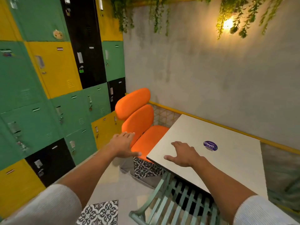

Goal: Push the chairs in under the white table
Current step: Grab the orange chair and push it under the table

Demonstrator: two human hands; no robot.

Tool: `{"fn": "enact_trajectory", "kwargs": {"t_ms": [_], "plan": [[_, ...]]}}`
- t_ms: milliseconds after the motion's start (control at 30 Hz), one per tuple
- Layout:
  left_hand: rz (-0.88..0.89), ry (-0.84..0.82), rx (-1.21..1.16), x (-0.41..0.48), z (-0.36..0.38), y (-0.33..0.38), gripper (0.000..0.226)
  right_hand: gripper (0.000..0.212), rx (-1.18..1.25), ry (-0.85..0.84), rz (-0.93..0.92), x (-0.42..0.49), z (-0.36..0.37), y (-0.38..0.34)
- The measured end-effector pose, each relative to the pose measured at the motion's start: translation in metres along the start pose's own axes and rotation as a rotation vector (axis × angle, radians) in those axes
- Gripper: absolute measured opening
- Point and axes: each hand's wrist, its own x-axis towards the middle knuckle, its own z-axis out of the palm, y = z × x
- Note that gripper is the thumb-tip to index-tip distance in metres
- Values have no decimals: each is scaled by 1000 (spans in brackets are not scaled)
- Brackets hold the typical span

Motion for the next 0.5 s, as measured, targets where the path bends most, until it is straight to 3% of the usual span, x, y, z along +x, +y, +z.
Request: {"fn": "enact_trajectory", "kwargs": {"t_ms": [267, 500], "plan": [[-32, 61, -92, 15, -9, -127, 119, 107, 66, 37, -34, 87, -15, -102], [50, 2, -83, 51, -15, -251, 112, 106, 76, 46, -58, 185, -23, -226]]}}
